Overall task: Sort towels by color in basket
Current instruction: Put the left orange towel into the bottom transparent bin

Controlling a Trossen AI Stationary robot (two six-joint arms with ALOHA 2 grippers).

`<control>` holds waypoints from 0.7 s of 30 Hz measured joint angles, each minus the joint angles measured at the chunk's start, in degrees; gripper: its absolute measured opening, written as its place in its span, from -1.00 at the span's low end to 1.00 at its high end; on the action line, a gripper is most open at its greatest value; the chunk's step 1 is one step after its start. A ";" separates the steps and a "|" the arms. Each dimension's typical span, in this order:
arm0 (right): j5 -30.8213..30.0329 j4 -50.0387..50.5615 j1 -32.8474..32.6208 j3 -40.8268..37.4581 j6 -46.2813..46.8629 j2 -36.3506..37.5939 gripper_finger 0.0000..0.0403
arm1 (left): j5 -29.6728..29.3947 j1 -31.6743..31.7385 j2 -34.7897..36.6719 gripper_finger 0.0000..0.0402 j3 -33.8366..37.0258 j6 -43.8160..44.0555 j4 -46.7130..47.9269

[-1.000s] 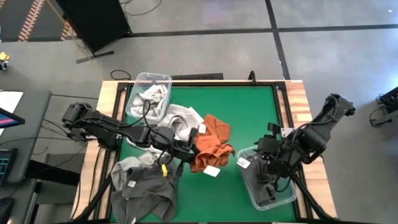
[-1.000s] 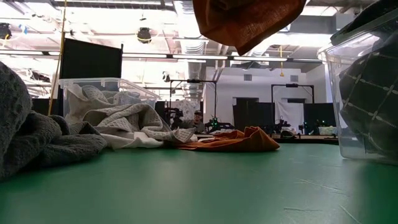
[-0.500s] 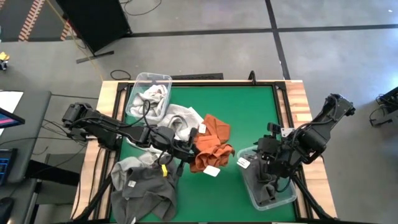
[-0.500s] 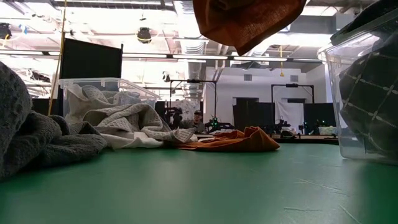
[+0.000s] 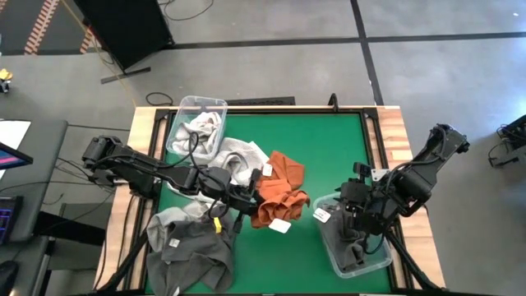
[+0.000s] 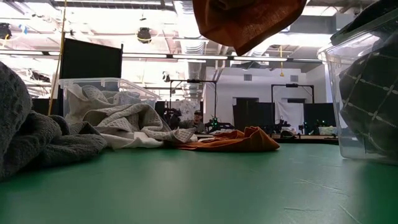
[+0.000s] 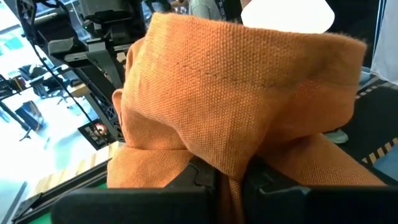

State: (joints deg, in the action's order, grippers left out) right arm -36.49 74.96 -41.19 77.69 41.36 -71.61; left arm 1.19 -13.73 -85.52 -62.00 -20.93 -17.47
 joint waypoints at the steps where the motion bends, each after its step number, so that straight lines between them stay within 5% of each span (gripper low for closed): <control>1: 0.00 0.00 0.00 -0.02 0.00 0.00 -0.31 | 0.00 0.01 0.00 -0.94 0.00 0.08 -0.02; 21: -0.02 -0.42 0.46 -0.02 -0.87 0.00 -0.31 | 0.00 0.01 -0.02 -0.94 0.00 0.62 0.01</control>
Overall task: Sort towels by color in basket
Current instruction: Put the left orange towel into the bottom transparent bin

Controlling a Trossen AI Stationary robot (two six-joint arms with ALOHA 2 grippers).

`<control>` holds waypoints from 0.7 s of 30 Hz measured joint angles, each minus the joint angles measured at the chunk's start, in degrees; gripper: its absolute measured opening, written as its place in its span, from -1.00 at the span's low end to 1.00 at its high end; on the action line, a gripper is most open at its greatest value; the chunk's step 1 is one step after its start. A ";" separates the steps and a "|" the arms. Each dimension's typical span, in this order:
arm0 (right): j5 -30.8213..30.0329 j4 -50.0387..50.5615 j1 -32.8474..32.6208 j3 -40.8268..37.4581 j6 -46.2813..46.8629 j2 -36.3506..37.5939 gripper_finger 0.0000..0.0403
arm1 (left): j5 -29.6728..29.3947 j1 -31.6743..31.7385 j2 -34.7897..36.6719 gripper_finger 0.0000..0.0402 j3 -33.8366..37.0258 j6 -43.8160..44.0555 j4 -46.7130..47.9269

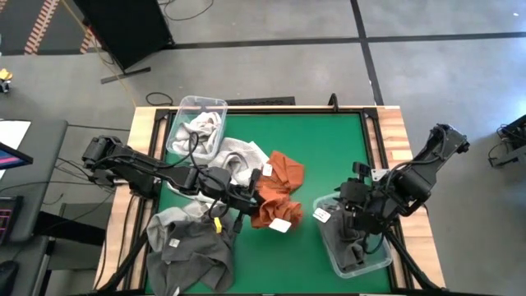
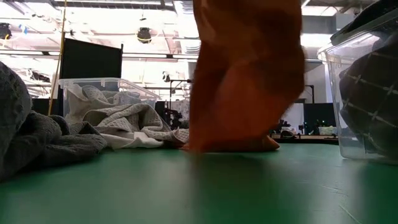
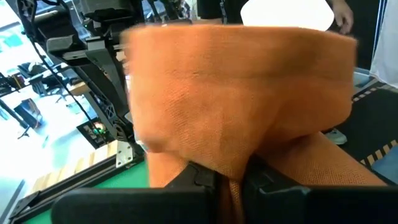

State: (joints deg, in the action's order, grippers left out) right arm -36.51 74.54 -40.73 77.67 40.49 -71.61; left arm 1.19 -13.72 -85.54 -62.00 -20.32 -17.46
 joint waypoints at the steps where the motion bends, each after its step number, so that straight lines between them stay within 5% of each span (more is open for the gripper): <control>1: 0.00 -0.04 0.00 0.00 0.00 0.00 -0.31 | 0.00 0.00 0.00 -0.94 0.00 0.00 0.01; 21: 0.02 -3.51 0.83 0.00 -3.13 0.02 -0.31 | -0.02 0.00 0.00 -0.94 0.00 -1.54 -0.44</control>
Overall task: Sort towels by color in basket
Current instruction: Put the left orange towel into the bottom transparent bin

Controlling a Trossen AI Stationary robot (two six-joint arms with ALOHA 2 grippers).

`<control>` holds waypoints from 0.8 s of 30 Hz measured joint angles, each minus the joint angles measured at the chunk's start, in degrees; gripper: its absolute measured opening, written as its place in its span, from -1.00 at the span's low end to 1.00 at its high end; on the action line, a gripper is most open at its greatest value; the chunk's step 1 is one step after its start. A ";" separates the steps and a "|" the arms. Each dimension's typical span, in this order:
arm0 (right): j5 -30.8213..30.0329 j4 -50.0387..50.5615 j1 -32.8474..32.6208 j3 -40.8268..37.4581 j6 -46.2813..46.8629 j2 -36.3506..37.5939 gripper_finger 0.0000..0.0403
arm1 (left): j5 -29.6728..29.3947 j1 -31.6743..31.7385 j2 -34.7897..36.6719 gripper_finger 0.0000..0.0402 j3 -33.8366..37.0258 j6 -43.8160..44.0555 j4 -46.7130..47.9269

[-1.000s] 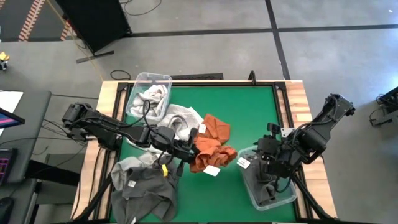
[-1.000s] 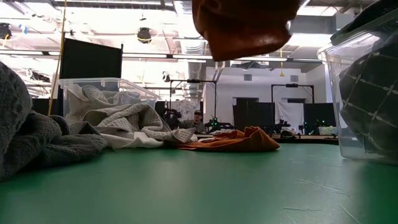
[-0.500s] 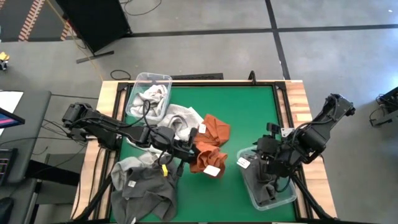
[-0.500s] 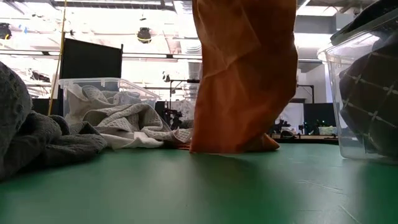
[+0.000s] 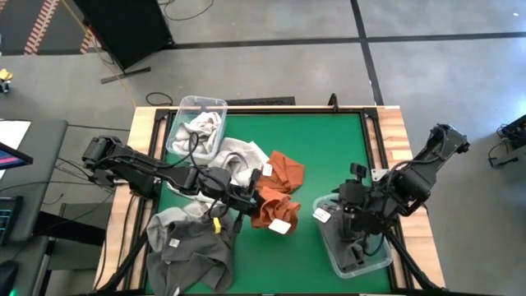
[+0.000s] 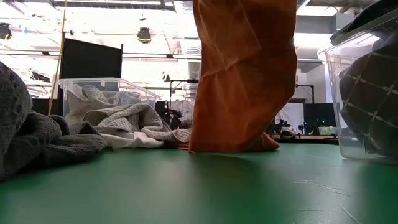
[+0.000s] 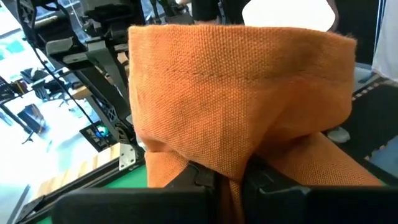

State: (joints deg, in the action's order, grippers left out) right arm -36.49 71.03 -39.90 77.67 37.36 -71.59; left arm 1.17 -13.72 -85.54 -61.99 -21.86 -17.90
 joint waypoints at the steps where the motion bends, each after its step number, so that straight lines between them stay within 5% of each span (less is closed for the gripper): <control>1: 0.00 0.04 0.28 0.00 -0.41 0.00 -0.31 | 0.00 0.00 0.00 -0.94 0.02 0.29 -0.58; 8: 0.00 2.40 0.92 0.00 -1.50 0.00 -0.31 | 0.07 0.31 -3.87 -0.94 -0.20 2.20 -10.09; 24: -3.61 5.42 0.18 -0.02 -0.96 2.24 -0.31 | 1.15 1.32 -7.52 -0.94 -6.85 2.22 -10.12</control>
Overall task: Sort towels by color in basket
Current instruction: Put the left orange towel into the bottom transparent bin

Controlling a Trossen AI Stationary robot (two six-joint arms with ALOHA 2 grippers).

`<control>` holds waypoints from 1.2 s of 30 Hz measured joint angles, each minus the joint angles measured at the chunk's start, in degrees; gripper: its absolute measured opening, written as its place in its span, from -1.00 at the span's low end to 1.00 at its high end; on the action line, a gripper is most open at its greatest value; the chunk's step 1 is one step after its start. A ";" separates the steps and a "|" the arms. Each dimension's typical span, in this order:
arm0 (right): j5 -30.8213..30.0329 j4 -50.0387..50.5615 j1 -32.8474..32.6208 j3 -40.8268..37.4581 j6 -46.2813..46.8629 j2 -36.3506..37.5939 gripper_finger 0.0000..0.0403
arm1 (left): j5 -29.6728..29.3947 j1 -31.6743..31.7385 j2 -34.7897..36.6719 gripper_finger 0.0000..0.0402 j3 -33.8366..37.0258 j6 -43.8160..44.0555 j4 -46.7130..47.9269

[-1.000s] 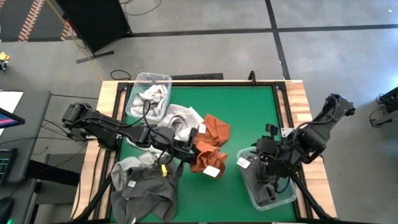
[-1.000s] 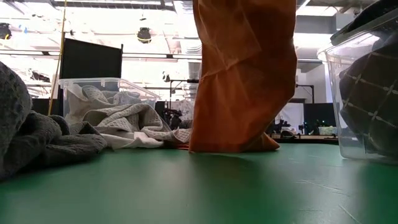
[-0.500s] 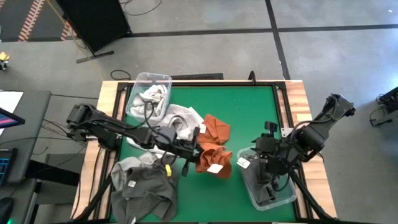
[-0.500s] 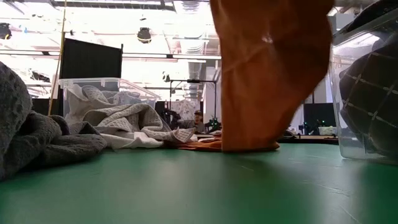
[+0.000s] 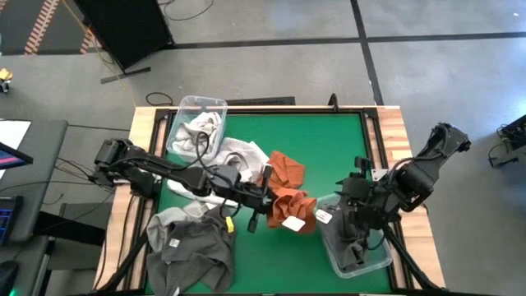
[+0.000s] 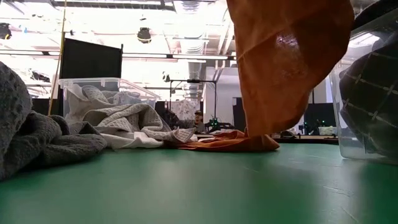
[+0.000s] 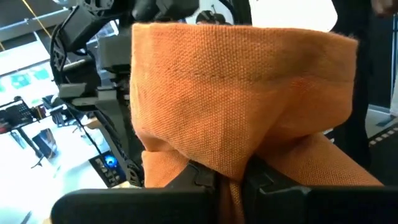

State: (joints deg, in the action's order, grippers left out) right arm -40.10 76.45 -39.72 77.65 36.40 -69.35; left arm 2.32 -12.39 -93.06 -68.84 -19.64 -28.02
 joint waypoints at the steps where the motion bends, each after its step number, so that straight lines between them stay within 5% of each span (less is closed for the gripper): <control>1: -0.64 -0.05 0.00 0.00 0.03 0.49 -0.31 | -0.01 0.11 -0.11 -0.94 0.00 0.52 -0.13; 8: -5.60 -0.20 0.00 0.00 0.26 3.93 -0.31 | 0.46 0.78 -5.90 -0.94 -1.35 4.14 -5.51; 18: -6.56 0.42 0.00 0.00 2.61 4.67 -0.31 | 2.63 0.78 -14.07 -0.94 -12.61 1.04 -5.15; 28: -9.99 13.96 2.29 0.01 15.46 4.50 -0.34 | 4.95 0.76 -13.83 -0.94 -23.83 -5.33 1.34; 36: -10.70 13.56 4.77 -0.28 14.78 5.39 -0.35 | 4.96 1.02 -13.86 -0.94 -29.83 -6.63 0.88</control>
State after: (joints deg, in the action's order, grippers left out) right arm -50.80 90.01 -34.95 77.36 51.18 -63.97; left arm 7.28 -11.38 -106.91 -98.67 -26.27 -27.14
